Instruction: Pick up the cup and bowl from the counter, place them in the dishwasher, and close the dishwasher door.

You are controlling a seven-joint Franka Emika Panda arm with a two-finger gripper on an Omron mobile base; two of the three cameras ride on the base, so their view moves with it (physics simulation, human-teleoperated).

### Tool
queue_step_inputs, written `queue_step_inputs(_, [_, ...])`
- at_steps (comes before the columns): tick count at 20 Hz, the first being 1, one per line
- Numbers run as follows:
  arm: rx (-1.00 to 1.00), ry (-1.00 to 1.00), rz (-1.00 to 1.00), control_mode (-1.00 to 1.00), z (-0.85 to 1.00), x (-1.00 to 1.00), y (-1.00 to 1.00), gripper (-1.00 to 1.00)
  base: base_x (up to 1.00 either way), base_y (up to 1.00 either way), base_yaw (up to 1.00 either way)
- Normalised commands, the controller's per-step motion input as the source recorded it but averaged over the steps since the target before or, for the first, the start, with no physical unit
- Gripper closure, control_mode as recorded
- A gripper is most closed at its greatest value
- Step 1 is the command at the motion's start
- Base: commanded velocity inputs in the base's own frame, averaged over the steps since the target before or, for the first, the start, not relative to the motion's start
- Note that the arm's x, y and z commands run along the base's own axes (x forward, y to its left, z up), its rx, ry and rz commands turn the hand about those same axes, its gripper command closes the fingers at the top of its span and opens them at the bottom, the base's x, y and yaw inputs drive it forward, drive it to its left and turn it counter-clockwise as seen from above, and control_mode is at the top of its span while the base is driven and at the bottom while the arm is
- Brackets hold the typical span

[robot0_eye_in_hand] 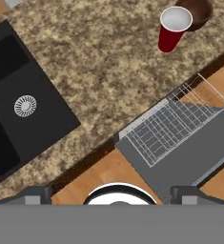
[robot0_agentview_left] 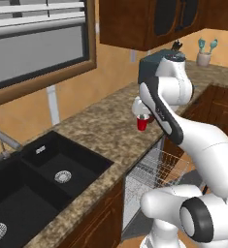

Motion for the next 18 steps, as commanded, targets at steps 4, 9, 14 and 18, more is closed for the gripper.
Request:
queue_step_inputs(4, [0.0, 0.0, 0.0, 1.0, 0.0, 0.0, 0.0, -1.0, 0.12, 0.26, -0.37])
queue_step_inputs(9, [0.0, 0.0, 0.0, 1.0, 0.0, 0.0, 0.0, -1.0, 0.1, 0.27, -0.34])
queue_step_inputs(14, [0.0, 0.0, 0.0, 1.0, 0.0, 0.0, 0.0, -1.0, 0.17, 0.4, -0.29])
queue_step_inputs(18, [0.0, 0.0, 0.0, 1.0, 0.0, 0.0, 0.0, -1.0, 0.12, 0.28, -0.22])
